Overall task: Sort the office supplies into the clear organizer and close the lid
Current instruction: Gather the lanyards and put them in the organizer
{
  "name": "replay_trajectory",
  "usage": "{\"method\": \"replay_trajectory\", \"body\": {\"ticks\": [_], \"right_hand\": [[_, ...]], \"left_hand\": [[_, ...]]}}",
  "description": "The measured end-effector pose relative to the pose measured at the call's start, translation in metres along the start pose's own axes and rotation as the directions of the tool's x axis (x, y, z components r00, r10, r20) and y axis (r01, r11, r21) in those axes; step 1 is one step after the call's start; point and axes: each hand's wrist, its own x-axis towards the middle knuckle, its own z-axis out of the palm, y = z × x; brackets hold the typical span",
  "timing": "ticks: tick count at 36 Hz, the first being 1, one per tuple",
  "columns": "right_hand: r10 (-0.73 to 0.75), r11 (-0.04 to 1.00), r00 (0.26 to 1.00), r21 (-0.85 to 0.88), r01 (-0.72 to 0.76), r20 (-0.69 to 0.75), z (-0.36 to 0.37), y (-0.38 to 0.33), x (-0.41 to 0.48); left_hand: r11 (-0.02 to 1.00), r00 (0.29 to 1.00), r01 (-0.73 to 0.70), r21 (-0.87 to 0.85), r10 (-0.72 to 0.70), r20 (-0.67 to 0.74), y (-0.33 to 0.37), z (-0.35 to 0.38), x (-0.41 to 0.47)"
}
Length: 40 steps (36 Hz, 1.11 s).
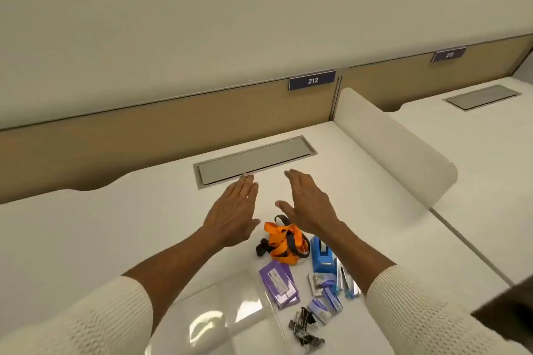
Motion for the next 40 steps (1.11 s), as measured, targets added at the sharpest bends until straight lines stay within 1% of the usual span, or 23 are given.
{"method": "replay_trajectory", "body": {"ticks": [2, 4, 8, 12, 15, 18, 22, 29, 34, 37, 40], "right_hand": [[0.022, 1.000, 0.999, 0.000, -0.022, 0.044, 0.008, 0.007, -0.004], [0.043, 0.999, 0.993, -0.026, -0.040, 0.109, 0.020, 0.017, -0.010], [0.073, 0.995, 0.963, -0.084, -0.053, 0.258, 0.046, 0.030, -0.017], [0.063, 0.993, 0.917, -0.116, -0.019, 0.395, 0.070, 0.043, -0.020], [0.040, 0.992, 0.898, -0.126, 0.017, 0.439, 0.084, 0.052, -0.022], [0.013, 0.988, 0.909, -0.144, 0.052, 0.417, 0.095, 0.059, -0.020], [-0.002, 0.990, 0.908, -0.130, 0.062, 0.419, 0.105, 0.061, -0.017], [0.031, 0.999, 0.924, 0.014, -0.040, 0.382, 0.104, 0.062, -0.001], [0.048, 0.999, 0.946, 0.009, -0.053, 0.322, 0.091, 0.060, 0.005], [0.022, 0.999, 0.969, 0.033, -0.031, 0.246, 0.072, 0.056, 0.004], [-0.019, 0.998, 0.988, 0.056, 0.010, 0.156, 0.052, 0.046, 0.002]], "left_hand": [[1.000, 0.996, -0.028, 0.007, 0.028, 0.088, 0.010, 0.012, 0.005], [0.999, 0.987, -0.043, -0.023, 0.046, 0.156, 0.022, 0.026, 0.009], [0.995, 0.943, -0.073, -0.064, 0.090, 0.319, 0.041, 0.050, 0.023], [0.986, 0.896, -0.081, -0.145, 0.136, 0.423, 0.047, 0.064, 0.036], [0.969, 0.886, -0.030, -0.247, 0.140, 0.442, 0.047, 0.076, 0.046], [0.953, 0.890, 0.024, -0.301, 0.116, 0.441, 0.045, 0.087, 0.049], [0.946, 0.897, 0.068, -0.318, 0.082, 0.435, 0.050, 0.086, 0.048], [0.920, 0.916, 0.160, -0.358, -0.003, 0.401, 0.049, 0.081, 0.052], [0.895, 0.956, 0.160, -0.416, -0.035, 0.292, 0.052, 0.070, 0.049], [0.867, 0.979, 0.158, -0.472, -0.075, 0.190, 0.053, 0.052, 0.046], [0.830, 0.987, 0.162, -0.534, -0.131, 0.097, 0.050, 0.029, 0.036]]}}
